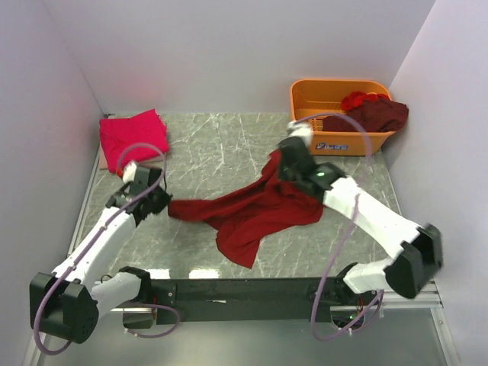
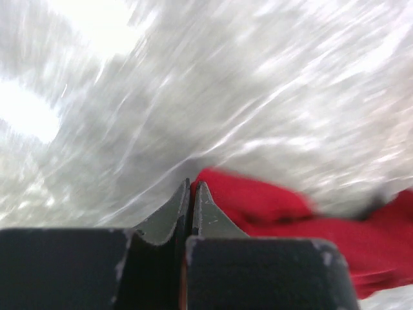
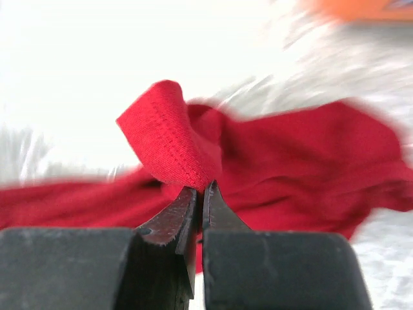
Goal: Fold and stack the t-shirts
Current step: Flatten the tshirt out
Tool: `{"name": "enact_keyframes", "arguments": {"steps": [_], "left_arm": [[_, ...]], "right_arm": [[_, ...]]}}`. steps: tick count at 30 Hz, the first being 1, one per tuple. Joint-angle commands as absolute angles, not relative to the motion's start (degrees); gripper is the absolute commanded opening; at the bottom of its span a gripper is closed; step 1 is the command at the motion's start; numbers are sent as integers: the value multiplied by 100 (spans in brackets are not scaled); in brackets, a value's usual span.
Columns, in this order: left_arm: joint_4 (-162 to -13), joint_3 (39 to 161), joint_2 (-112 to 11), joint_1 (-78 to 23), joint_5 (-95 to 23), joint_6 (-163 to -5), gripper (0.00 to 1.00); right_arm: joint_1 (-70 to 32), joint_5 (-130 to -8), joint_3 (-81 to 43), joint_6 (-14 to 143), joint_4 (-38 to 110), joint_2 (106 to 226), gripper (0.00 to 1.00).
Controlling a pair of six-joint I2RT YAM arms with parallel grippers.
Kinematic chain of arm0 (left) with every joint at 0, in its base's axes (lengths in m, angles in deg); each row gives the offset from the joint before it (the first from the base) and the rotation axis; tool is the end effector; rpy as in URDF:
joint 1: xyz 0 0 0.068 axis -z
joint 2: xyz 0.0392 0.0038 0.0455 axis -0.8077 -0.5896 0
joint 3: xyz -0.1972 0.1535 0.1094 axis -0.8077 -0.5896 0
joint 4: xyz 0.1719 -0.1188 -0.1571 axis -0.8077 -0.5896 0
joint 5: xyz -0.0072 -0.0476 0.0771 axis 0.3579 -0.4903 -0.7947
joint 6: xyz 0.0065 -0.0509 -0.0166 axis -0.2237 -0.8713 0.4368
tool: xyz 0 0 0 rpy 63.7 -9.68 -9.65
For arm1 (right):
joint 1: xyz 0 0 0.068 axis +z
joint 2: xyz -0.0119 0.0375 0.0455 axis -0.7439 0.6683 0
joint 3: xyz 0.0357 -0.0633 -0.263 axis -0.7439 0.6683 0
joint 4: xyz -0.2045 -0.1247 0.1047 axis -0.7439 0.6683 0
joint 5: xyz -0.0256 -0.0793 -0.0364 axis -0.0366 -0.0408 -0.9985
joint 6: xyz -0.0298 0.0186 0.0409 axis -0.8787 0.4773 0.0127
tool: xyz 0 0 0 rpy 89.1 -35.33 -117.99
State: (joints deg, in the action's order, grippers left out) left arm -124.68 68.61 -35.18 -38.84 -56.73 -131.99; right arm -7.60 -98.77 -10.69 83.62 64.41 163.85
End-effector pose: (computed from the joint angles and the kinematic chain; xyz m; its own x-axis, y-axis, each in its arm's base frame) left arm 0.1972 -0.0448 0.2311 -0.5092 -0.7304 -0.4553 -0.6045 0.6801 -0.4148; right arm 0.2387 0.1857 0.3130 -0.6136 0.0081 -0.7895 -0.1276 0.9858 0.1093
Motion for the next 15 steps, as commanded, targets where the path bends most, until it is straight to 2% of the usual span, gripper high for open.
{"name": "enact_keyframes", "arguments": {"steps": [1, 9, 15], "left_arm": [[-12595, 8006, -3589, -3893, -6514, -12979, 1], [-12771, 10450, -3827, -3910, -7553, -12575, 1], [-12376, 11515, -3423, -3910, -7430, -12074, 1]], "right_arm": [[-1359, -10326, -1285, 8296, 6214, 15477, 0], [-2178, -10626, -2803, 7252, 6020, 14534, 0], [-2214, -10126, -4281, 6652, 6433, 14376, 0]]}}
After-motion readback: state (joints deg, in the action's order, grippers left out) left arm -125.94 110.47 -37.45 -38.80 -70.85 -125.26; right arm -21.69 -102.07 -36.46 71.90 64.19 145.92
